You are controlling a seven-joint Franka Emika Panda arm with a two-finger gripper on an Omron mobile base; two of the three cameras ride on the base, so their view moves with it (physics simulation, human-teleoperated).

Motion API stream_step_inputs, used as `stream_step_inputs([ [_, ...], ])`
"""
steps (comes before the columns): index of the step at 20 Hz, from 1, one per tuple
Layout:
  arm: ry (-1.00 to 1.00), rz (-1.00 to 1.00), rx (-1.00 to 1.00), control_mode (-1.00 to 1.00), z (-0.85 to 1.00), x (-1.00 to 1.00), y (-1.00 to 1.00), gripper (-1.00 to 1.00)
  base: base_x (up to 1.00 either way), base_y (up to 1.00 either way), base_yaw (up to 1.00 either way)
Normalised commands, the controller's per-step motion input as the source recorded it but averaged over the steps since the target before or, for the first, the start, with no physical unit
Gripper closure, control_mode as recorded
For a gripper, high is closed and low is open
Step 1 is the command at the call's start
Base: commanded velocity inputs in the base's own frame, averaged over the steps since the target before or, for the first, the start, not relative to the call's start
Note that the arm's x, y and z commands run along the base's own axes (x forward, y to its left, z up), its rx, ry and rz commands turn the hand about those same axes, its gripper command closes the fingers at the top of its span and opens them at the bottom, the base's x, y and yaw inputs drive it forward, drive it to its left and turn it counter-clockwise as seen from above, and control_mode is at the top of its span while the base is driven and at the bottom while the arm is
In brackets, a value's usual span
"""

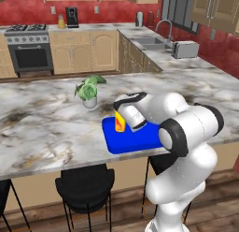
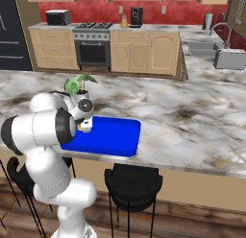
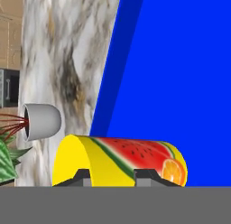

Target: There is a tray on the dining counter. Grab the cup, mug, and pitcher and place them on the tray. The pitcher may be placed next to the tray if it cannot fit the tray.

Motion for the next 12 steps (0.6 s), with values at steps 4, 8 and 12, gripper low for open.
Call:
stream_step_inputs([
  [4,0.0,0.0,0.0,-1.0,-0.08,0.23,0.0,1.0,0.0,0.0,0.0],
  [8,0.0,0.0,0.0,-1.0,-0.16,0.18,0.0,1.0,0.0,0.0,0.0],
  [12,0.0,0.0,0.0,-1.0,-0.26,0.07,0.0,1.0,0.0,0.0,0.0],
])
